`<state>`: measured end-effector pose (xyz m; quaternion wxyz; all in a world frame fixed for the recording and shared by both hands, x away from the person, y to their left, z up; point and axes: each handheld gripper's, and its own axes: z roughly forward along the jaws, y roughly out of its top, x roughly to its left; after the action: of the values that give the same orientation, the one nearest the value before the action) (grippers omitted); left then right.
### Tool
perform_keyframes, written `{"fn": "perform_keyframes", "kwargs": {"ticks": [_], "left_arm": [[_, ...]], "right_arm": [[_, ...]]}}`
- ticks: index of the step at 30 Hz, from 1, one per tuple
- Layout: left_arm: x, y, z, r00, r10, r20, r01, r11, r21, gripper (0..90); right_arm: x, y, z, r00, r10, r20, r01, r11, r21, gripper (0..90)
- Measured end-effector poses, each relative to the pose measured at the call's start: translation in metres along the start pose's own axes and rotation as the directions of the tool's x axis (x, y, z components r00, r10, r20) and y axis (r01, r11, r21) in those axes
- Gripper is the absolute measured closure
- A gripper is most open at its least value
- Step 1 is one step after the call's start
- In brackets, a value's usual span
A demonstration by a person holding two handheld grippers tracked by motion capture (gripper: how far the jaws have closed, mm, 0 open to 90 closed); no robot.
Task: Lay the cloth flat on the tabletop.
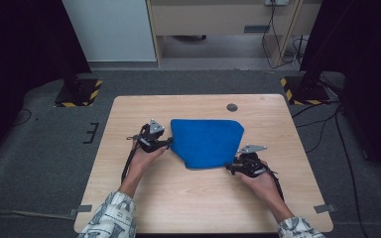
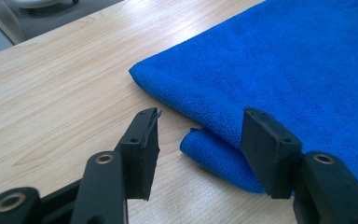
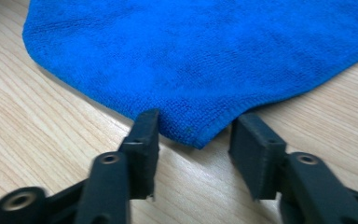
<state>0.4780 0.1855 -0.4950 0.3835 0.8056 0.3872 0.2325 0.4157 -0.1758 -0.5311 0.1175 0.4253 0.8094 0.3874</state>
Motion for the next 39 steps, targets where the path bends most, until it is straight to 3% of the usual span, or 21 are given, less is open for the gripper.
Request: {"fn": "perform_keyframes", "kwargs": {"ticks": [2, 3, 5, 6, 8, 11, 17, 27, 32, 39], "left_arm": [[0.000, 0.000, -0.001, 1.0000, -0.002, 0.000, 0.002, 1.0000, -0.004, 46.7], [0.000, 0.000, -0.004, 1.0000, 0.002, 0.000, -0.002, 1.0000, -0.006, 46.8], [0.001, -0.001, -0.005, 1.0000, 0.005, 0.000, -0.005, 1.0000, -0.005, 46.8], [0.002, -0.001, -0.006, 1.0000, 0.008, -0.003, -0.008, 0.9999, -0.008, 47.1], [0.004, -0.002, -0.006, 0.9998, 0.012, -0.012, -0.012, 0.9999, -0.005, 47.9], [0.007, -0.004, -0.006, 0.9999, 0.006, -0.013, -0.006, 1.0000, -0.002, 48.7], [0.010, -0.009, -0.004, 1.0000, -0.001, -0.004, 0.001, 0.9999, 0.015, 52.0], [0.007, -0.016, 0.016, 0.9974, -0.031, 0.066, 0.027, 0.9979, 0.059, 51.8], [0.005, -0.018, 0.023, 0.9935, -0.037, 0.108, 0.030, 0.9971, 0.070, 42.1], [-0.001, -0.020, 0.030, 0.9906, -0.018, 0.136, 0.004, 0.9950, 0.099, 41.5]], "right_arm": [[0.000, 0.000, 0.000, 1.0000, -0.006, -0.004, 0.006, 1.000, -0.001, 61.3], [0.000, 0.001, 0.001, 0.9997, -0.015, -0.017, 0.015, 1.000, -0.011, 70.3], [0.000, 0.002, 0.002, 0.9996, -0.021, -0.020, 0.021, 1.000, -0.018, 73.9], [0.002, 0.005, 0.002, 0.9990, -0.034, -0.029, 0.033, 0.999, -0.031, 82.3], [0.004, 0.008, 0.000, 0.9986, -0.039, -0.035, 0.038, 0.998, -0.049, 85.4], [0.006, 0.011, -0.002, 0.9976, -0.059, -0.037, 0.057, 0.997, -0.060, 86.1], [0.000, 0.023, -0.019, 0.9992, -0.027, -0.028, 0.024, 0.992, -0.120, 86.4], [-0.011, 0.017, -0.021, 1.0000, 0.002, -0.002, -0.002, 0.995, -0.101, 86.4], [-0.011, 0.017, -0.020, 1.0000, 0.000, -0.004, -0.001, 0.995, -0.095, 86.4], [-0.011, 0.017, -0.019, 1.0000, 0.006, -0.004, -0.006, 0.995, -0.095, 86.4]]}}
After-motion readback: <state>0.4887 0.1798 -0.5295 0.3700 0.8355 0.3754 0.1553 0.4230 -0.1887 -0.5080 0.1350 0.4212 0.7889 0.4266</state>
